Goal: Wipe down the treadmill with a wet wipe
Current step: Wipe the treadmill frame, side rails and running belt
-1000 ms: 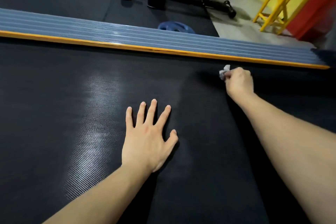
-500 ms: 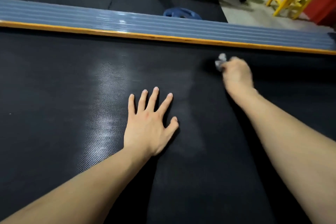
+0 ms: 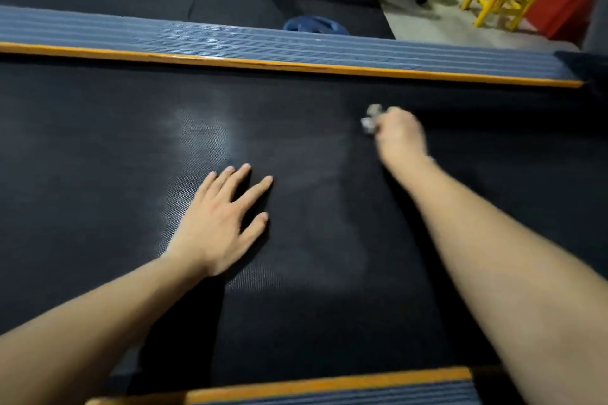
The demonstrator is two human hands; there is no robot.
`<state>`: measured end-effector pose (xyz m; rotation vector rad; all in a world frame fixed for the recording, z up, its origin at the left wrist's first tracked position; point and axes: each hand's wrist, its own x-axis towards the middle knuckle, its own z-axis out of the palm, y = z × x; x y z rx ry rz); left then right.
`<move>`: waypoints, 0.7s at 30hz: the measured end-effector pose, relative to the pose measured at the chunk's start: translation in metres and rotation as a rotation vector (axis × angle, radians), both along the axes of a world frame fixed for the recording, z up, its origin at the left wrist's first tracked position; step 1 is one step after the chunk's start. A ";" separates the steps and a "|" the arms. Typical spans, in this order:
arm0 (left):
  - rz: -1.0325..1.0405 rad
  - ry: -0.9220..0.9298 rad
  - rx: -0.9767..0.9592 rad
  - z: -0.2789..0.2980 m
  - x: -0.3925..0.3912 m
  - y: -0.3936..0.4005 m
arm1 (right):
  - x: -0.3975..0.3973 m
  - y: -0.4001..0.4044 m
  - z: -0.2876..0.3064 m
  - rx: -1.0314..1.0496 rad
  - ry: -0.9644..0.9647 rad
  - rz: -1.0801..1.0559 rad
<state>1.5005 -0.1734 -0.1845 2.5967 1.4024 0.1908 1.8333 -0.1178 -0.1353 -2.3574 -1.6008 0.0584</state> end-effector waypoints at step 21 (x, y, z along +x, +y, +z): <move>0.183 -0.031 0.059 -0.009 -0.050 -0.038 | -0.003 -0.046 -0.018 0.088 -0.026 -0.260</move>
